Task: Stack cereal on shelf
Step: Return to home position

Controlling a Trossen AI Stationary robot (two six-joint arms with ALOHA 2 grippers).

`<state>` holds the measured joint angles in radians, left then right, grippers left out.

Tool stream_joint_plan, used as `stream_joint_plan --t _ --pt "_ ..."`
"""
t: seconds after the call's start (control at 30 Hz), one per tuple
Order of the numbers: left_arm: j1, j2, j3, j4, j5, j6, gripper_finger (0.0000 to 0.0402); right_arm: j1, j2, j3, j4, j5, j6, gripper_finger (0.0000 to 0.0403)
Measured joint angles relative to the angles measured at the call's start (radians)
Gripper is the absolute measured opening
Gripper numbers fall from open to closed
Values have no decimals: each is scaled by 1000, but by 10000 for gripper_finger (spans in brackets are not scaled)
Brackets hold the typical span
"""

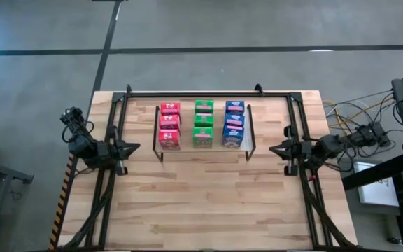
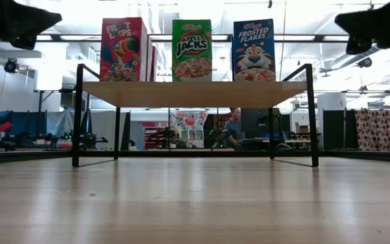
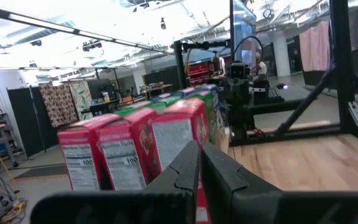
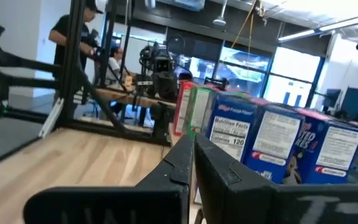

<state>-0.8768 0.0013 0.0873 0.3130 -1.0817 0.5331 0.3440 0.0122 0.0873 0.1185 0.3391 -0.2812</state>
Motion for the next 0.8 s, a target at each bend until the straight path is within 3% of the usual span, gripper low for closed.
stream_joint_plan --t 0.23,0.33,0.8 --pt "0 0 -77 -14 0 -59 0 0 -8 -75 54 1 -43 9" --pt "1 5 -75 -62 3 -142 0 0 -5 -75 61 0 -16 9" --pt "2 3 -67 -62 -9 -240 0 0 3 -75 43 9 -64 9"
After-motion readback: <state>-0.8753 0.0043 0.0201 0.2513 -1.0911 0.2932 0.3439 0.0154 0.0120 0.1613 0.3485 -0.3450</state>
